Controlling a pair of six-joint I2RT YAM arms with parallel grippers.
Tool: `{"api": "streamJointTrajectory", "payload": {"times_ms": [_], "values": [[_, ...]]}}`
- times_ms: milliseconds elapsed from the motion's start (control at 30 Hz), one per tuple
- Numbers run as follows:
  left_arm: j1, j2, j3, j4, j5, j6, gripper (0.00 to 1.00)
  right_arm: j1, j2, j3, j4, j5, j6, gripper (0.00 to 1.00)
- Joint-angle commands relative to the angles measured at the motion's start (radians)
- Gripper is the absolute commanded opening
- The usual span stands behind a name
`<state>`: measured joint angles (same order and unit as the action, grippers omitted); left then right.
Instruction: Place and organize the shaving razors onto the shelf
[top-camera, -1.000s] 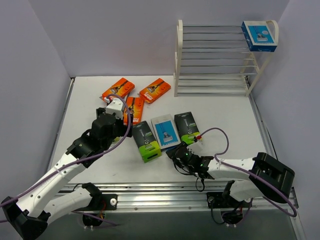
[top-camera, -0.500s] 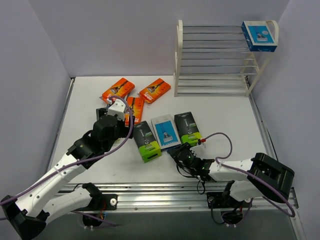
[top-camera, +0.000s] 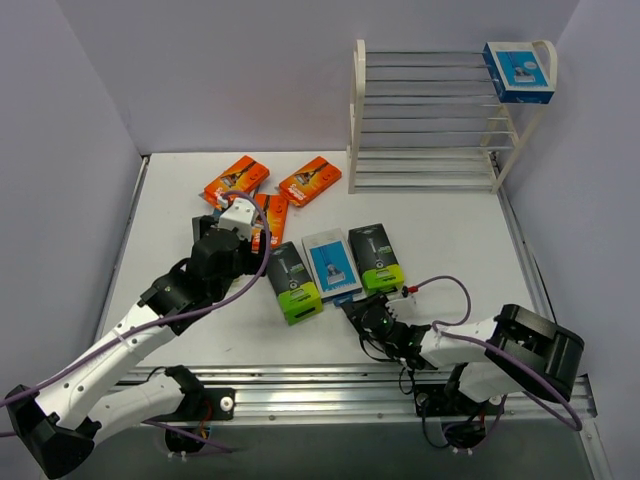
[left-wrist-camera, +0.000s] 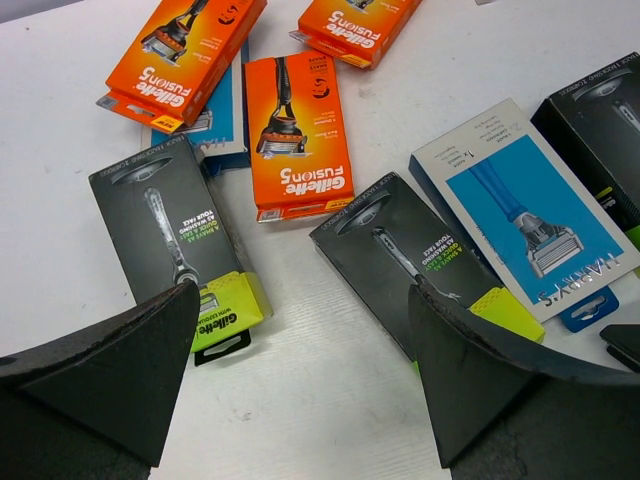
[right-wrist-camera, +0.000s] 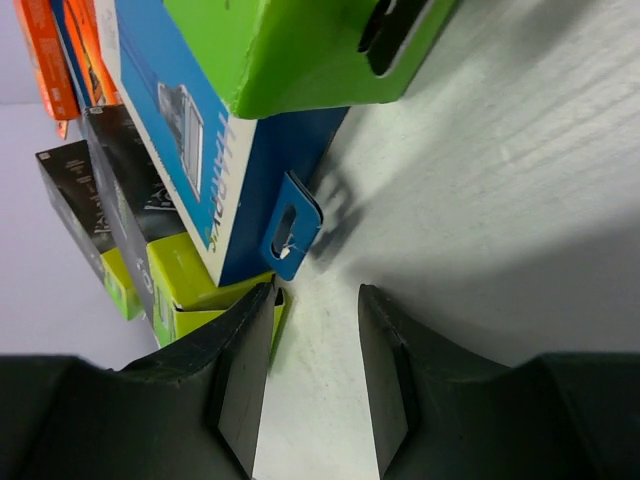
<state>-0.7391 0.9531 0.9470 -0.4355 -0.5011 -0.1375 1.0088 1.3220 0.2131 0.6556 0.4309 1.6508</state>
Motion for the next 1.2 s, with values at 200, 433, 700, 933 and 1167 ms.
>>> {"api": "streamJointTrajectory", "payload": {"times_ms": [200, 433, 700, 933, 1167], "values": [[-0.002, 0.009, 0.021, 0.009, -0.021, 0.015, 0.94, -0.016, 0.149, -0.020, 0.190, 0.006, 0.047, 0.35], [-0.005, 0.013, 0.022, 0.009, 0.007, 0.013, 0.94, -0.035, 0.161, -0.015, 0.177, 0.011, 0.058, 0.33], [-0.003, 0.018, 0.022, 0.011, 0.022, 0.012, 0.94, -0.079, 0.181, -0.046, 0.231, 0.008, 0.060, 0.31], [-0.005, 0.026, 0.024, 0.011, 0.036, 0.010, 0.94, -0.110, 0.221, -0.035, 0.271, -0.017, 0.033, 0.29], [-0.003, 0.027, 0.024, 0.009, 0.036, 0.010, 0.94, -0.122, 0.293, -0.021, 0.338, -0.046, 0.032, 0.28]]}}
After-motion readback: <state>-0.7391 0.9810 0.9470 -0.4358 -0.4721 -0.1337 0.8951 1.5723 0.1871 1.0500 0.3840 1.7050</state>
